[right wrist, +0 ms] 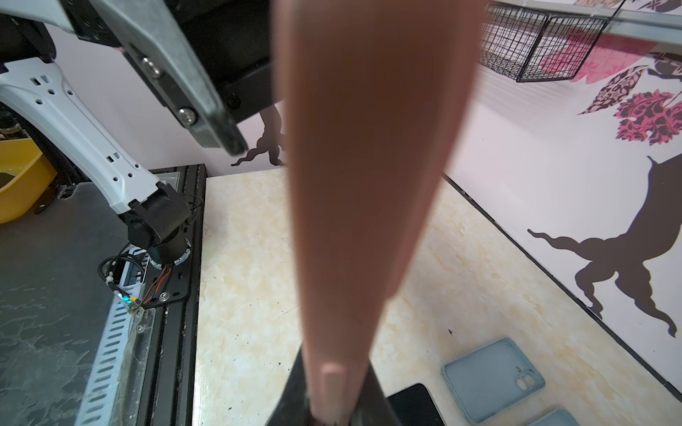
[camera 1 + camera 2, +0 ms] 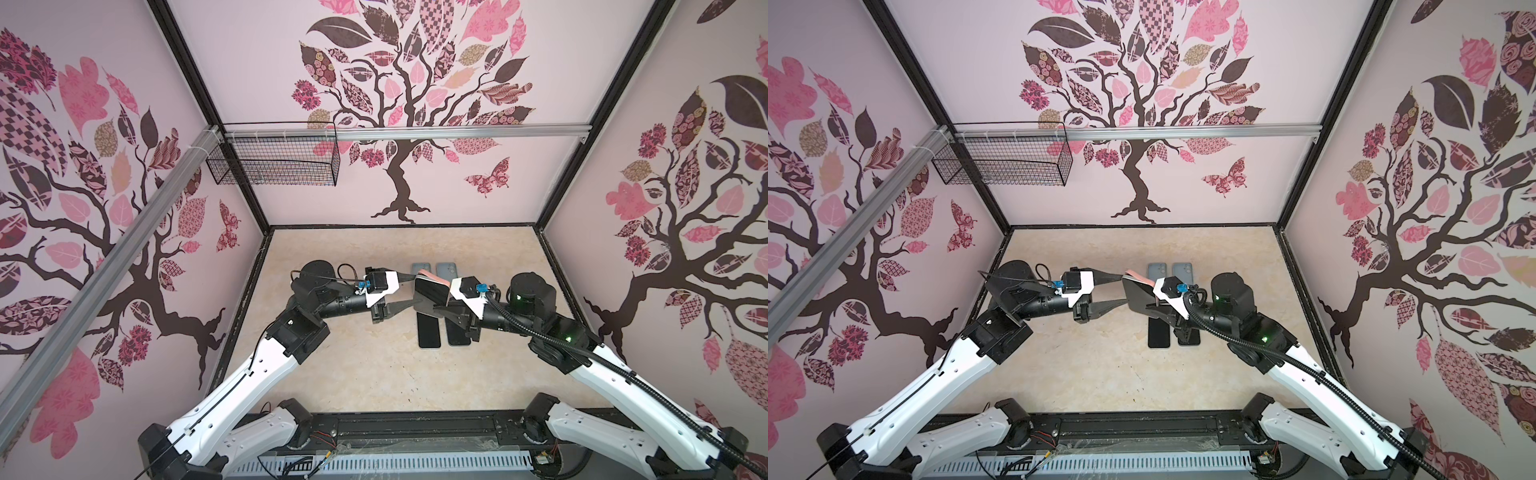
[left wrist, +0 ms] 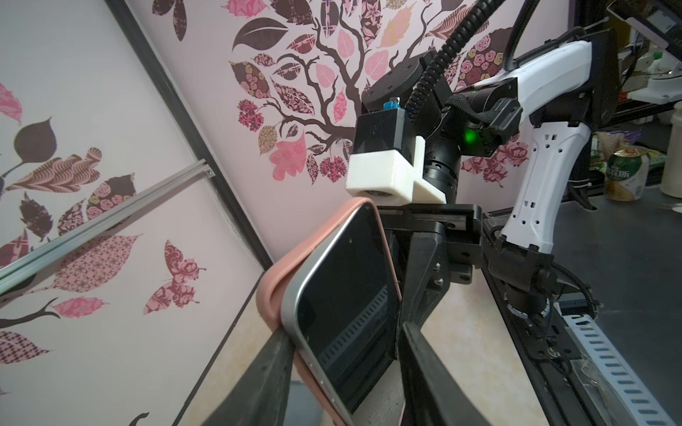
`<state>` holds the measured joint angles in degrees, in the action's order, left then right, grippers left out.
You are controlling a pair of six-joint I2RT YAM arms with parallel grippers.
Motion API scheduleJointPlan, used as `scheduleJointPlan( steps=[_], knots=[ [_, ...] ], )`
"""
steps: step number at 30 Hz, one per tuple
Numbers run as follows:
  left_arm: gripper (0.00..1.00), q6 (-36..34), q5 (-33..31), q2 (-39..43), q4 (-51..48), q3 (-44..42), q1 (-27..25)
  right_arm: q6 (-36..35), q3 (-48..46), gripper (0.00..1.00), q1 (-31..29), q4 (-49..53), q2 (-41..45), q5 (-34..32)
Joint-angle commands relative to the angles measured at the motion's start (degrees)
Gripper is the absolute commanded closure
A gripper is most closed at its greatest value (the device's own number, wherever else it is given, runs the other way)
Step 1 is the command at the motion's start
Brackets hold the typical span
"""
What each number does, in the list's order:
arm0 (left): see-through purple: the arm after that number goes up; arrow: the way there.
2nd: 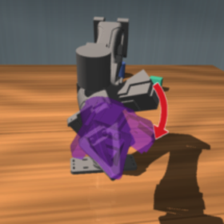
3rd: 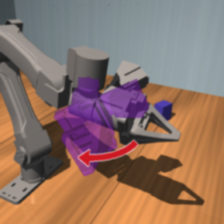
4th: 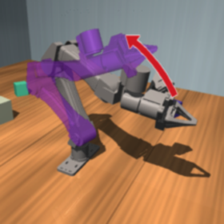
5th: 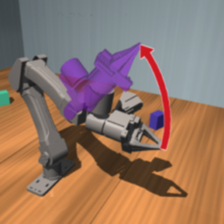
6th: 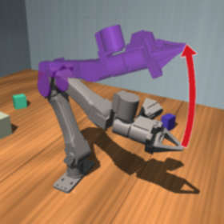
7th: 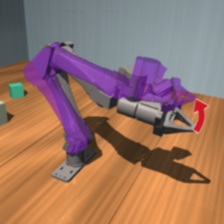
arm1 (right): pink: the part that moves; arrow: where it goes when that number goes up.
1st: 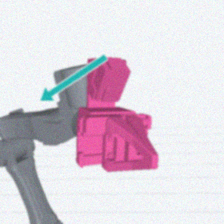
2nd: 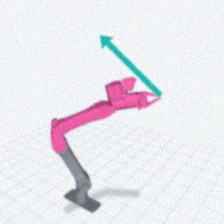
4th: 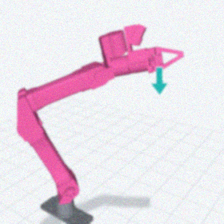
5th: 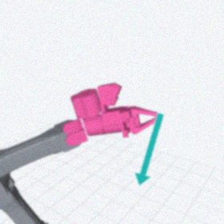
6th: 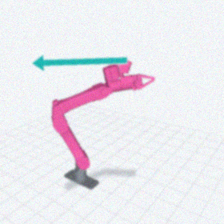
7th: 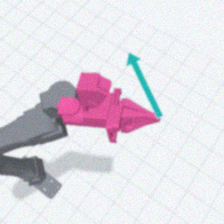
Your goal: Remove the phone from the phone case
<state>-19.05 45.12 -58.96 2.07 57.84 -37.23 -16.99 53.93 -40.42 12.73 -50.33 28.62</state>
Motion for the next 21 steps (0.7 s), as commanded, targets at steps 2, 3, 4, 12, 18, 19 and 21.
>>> scheduleJointPlan(
  steps=[2,3,4,12,18,19,21],
  knots=[
    [0.52,4.94,10.08,-2.68,-3.48,-0.11,-0.19,-1.96,1.36,1.0,-1.89,-9.69,2.15,6.64],
    [0.53,5.32,10.8,-2.84,-3.39,-0.35,-0.13,-1.77,1.32,1.0,-1.9,-10.07,2.23,6.75],
    [0.53,5.85,11.43,-2.85,-3.07,-0.71,-0.19,-1.51,1.36,1.0,-1.88,-10.34,2.33,6.96],
    [0.53,10.63,13.19,-2.8,2.5,-3.88,-0.38,0.08,1.29,1.0,-1.87,-11.8,1.94,8.18],
    [0.53,9.96,12.79,-4.38,1.44,-3.4,-1.87,2.05,1.33,1.0,-1.87,-13.78,1.2,9.58],
    [0.54,10.02,12.66,-4.62,1.45,-3.49,-2.01,2.64,1.19,1.0,-1.92,-14.56,1.22,9.9],
    [0.55,10.08,12.67,-5.02,1.49,-3.73,-2.17,3.72,1.01,1.0,-1.87,-15.79,1.26,10.39]
  ],
)
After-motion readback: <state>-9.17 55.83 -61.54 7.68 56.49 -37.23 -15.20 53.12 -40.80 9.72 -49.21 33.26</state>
